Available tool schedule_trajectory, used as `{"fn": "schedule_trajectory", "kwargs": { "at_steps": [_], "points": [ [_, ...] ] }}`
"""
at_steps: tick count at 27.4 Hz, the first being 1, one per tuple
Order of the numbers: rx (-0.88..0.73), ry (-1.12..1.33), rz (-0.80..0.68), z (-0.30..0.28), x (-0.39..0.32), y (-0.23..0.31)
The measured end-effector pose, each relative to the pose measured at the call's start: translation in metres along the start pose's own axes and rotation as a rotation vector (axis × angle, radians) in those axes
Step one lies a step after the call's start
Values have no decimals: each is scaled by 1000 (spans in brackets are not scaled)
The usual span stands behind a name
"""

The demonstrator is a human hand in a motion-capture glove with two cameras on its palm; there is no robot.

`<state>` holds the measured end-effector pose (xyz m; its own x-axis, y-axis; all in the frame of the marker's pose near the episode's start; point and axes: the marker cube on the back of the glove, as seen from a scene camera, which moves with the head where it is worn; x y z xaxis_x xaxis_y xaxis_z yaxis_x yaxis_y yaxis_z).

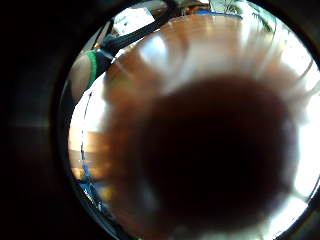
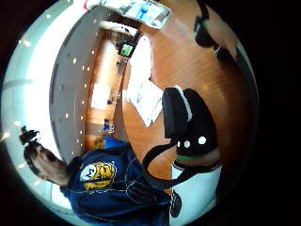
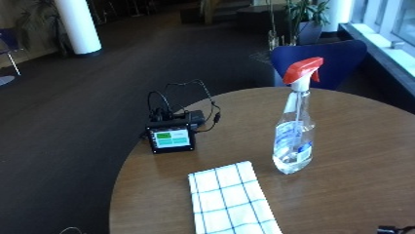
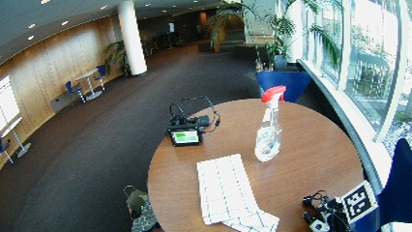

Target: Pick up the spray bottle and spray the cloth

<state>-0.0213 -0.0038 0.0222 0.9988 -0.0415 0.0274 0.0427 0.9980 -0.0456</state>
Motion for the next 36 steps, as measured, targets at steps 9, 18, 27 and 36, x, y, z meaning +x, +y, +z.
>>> {"fn": "schedule_trajectory", "kwargs": {
  "at_steps": [9,18,27,36],
  "points": [
    [-8,-234,-32,0,-28,-59],
    [45,-255,-8,-17,-82,-186],
    [227,-401,55,-15,-96,-256],
    [597,-486,200,-124,-77,-299]
  ]
}}
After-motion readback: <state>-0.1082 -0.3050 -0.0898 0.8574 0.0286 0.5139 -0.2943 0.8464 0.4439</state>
